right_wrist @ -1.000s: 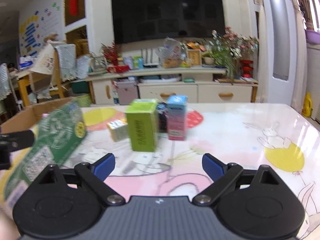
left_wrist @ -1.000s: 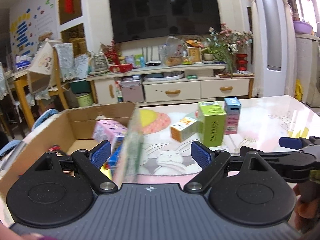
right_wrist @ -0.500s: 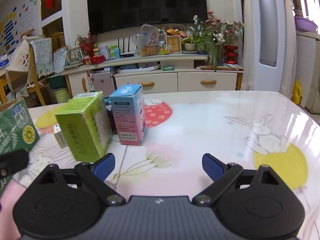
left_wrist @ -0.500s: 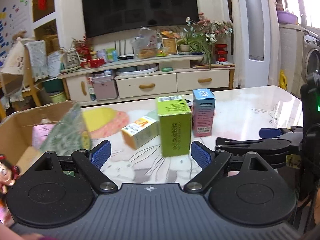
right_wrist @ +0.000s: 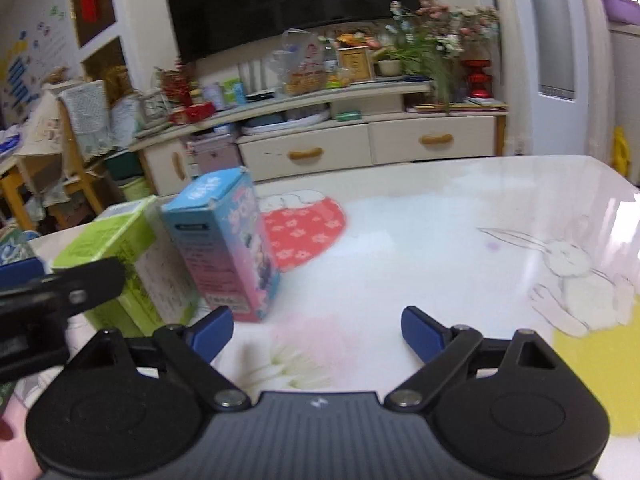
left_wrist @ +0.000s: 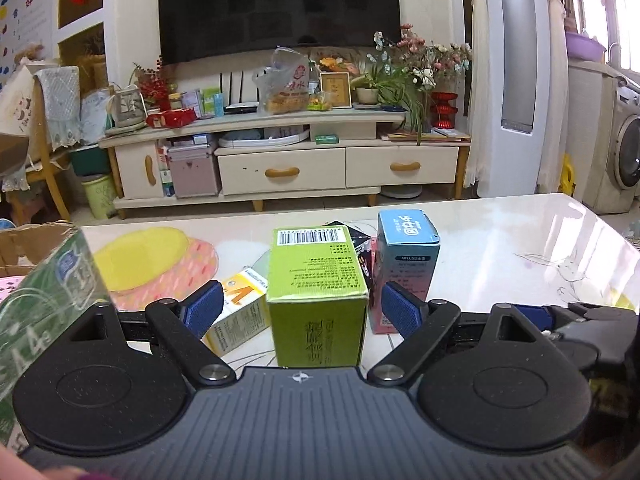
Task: Organize rigid objects
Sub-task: 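Grasp the green box with the left gripper while the right gripper grasps the blue-and-pink box, then lift the green and blue-and-pink boxes and carry them over the cardboard box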
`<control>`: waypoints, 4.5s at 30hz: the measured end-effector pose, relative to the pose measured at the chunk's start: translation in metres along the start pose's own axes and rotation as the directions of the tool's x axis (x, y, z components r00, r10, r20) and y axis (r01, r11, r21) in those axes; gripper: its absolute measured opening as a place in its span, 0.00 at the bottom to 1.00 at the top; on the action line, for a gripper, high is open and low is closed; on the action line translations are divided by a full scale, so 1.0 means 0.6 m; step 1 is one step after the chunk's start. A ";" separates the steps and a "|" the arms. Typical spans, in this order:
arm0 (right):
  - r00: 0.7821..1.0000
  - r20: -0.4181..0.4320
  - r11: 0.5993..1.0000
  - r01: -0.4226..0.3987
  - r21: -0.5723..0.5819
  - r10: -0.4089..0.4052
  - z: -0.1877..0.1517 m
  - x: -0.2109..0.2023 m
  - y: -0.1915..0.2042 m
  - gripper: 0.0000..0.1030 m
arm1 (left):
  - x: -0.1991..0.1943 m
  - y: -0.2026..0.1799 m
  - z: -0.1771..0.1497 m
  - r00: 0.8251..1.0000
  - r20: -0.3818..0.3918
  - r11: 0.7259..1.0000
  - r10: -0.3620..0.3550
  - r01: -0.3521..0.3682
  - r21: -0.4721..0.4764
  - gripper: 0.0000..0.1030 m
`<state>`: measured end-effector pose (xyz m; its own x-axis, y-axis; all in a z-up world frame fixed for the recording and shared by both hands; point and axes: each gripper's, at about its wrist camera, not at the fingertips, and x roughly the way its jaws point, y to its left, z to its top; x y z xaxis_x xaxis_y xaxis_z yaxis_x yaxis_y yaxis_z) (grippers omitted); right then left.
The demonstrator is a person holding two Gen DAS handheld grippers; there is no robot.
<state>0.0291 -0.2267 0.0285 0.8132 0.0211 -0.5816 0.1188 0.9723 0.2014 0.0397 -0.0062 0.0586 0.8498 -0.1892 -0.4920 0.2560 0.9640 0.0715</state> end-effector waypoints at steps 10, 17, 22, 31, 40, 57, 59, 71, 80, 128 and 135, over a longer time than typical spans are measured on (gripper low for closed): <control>1.000 0.018 0.993 -0.008 -0.120 0.011 0.016 0.025 0.044 0.87 | 0.036 0.006 0.012 0.999 -0.038 0.999 0.028 -0.028 -0.015 0.70; 0.999 0.029 0.990 0.037 -0.134 -0.034 0.025 0.041 0.049 0.55 | 0.035 0.013 0.013 0.999 -0.044 0.999 0.021 -0.023 -0.043 0.62; 0.999 0.021 0.990 0.038 -0.133 -0.035 0.025 0.043 0.048 0.37 | 0.026 0.022 0.010 0.998 -0.050 0.997 0.025 -0.029 -0.076 0.59; 0.995 0.087 0.979 0.062 -0.194 -0.045 0.012 0.021 0.062 0.35 | -0.004 0.031 -0.004 0.998 -0.059 0.994 0.032 -0.038 -0.106 0.59; 0.993 0.109 0.975 0.072 -0.208 -0.050 -0.007 -0.011 0.068 0.35 | -0.041 0.045 -0.018 0.997 -0.068 0.990 0.038 -0.046 -0.131 0.59; 0.995 0.081 0.980 0.067 -0.186 -0.053 -0.053 -0.071 0.093 0.35 | -0.101 0.054 -0.046 0.997 -0.075 0.989 0.019 -0.029 -0.142 0.59; 0.995 0.081 0.981 0.069 -0.180 -0.056 -0.058 -0.082 0.096 0.35 | -0.110 0.056 -0.050 0.997 -0.072 0.989 0.016 -0.026 -0.143 0.59; 0.997 0.065 0.982 0.055 -0.182 -0.043 -0.084 -0.145 0.128 0.35 | -0.181 0.068 -0.052 1.000 -0.021 0.989 -0.009 0.006 -0.151 0.59; 0.997 0.066 0.980 0.053 -0.193 -0.041 -0.106 -0.197 0.151 0.35 | -0.234 0.076 -0.059 1.000 0.003 0.988 -0.031 0.031 -0.152 0.59; 0.989 0.068 0.935 -0.102 -0.339 0.132 -0.082 -0.289 0.345 0.35 | -0.306 0.220 -0.020 0.990 0.070 0.970 0.125 -0.107 -0.217 0.59; 0.977 0.021 0.913 -0.189 -0.362 0.211 -0.036 -0.226 0.422 0.35 | -0.260 0.280 -0.024 0.977 0.007 0.943 0.215 -0.206 -0.260 0.59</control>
<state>-0.0634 0.0217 0.1411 0.8316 0.2207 -0.5097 -0.2518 0.9678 0.0083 -0.0567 0.1882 0.1349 0.8882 0.0215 -0.4589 -0.0536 0.9969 -0.0571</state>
